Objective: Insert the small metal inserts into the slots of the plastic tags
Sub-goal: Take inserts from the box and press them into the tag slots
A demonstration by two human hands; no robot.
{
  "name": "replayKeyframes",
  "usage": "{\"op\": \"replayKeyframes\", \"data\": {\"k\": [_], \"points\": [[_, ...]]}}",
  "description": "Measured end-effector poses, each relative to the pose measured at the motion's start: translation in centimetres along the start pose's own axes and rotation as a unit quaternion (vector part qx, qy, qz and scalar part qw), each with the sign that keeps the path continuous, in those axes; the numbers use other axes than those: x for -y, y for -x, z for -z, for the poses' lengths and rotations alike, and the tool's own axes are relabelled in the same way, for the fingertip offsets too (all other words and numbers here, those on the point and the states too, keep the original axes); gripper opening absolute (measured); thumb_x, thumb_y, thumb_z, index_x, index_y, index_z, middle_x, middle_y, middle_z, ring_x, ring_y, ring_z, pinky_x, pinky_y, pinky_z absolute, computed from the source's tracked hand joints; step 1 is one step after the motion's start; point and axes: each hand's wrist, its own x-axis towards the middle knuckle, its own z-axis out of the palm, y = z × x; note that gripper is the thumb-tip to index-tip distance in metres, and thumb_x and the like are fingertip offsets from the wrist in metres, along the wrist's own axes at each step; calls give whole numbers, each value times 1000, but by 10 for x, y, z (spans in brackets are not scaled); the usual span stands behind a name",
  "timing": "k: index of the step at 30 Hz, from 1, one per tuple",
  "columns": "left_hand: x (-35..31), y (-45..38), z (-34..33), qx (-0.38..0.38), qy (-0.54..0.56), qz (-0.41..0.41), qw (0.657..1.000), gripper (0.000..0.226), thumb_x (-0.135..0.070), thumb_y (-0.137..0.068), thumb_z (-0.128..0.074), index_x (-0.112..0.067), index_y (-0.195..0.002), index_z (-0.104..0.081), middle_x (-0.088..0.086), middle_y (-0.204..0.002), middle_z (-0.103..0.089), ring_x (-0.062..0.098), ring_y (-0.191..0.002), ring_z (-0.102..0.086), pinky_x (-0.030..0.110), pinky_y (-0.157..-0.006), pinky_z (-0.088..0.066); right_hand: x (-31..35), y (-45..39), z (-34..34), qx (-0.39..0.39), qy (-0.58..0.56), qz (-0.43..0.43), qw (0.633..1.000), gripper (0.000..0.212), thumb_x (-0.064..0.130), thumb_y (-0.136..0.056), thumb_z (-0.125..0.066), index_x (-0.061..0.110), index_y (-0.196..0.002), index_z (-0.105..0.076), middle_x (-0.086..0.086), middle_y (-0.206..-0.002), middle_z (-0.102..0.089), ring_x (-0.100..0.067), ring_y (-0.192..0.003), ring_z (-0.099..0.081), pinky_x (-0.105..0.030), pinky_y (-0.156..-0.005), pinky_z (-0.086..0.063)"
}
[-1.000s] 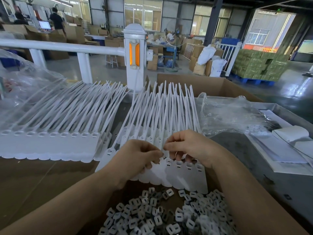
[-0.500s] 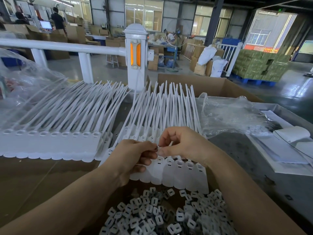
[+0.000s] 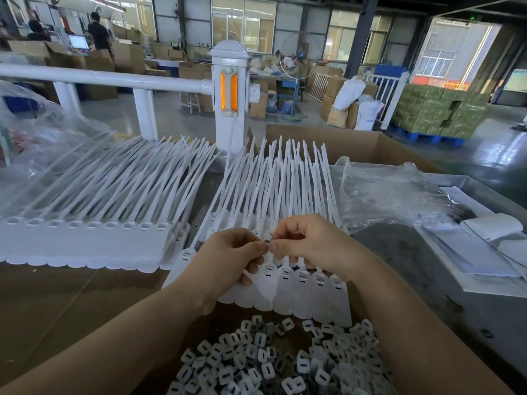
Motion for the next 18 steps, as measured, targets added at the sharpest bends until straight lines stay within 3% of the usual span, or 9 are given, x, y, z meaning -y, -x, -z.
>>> {"op": "replayKeyframes", "data": {"k": [4,7,10,12,15,18], "points": [[2,0,-1,-41,-98,-61,992,12,-21,-92,-64,-20,-81,-69,-2,-70,-68,6,-59,-60,19,-54,-51,-1,-1,1,9,-8,-17,1000,5,29,-91,-71,25,-90,-72,2,-84,-74,-6,-66,-60,-20,-48,-43],[3,0,-2,-55,-161,-111,979,13,-25,-92,-64,-25,-79,-67,-1,-72,-68,17,-65,-63,29,-59,-56,-1,-1,1,13,-19,-18,1000,4,23,-93,-69,22,-89,-72,1,-81,-74,-6,-65,-60,-20,-47,-43],[6,1,-2,-44,-210,-169,962,11,-31,-92,-63,-31,-81,-65,-9,-73,-65,9,-66,-60,18,-58,-50,0,-1,0,13,-24,-27,999,5,18,-92,-68,19,-87,-70,3,-76,-72,-5,-63,-60,-19,-47,-43],[8,2,0,8,-269,-192,944,10,-42,-90,-60,-35,-98,-62,-20,-92,-62,-4,-88,-56,11,-74,-45,-2,-1,3,-12,-17,-52,998,6,17,-90,-67,18,-85,-68,6,-71,-71,-6,-62,-60,-21,-50,-45],[15,1,4,133,-411,-199,880,50,-62,-84,-59,-49,-130,-44,-26,-136,-40,-4,-130,-30,30,-110,-26,-7,-2,8,-66,14,-102,992,7,16,-90,-66,15,-83,-67,6,-68,-70,-12,-64,-59,-25,-53,-47],[20,0,6,171,-481,-212,833,68,-77,-75,-55,-58,-136,-30,-25,-153,-17,-3,-140,-6,34,-112,-6,-10,-3,7,-72,37,-126,989,6,16,-91,-65,14,-87,-68,1,-72,-73,-6,-53,-61,-21,-49,-46]]}}
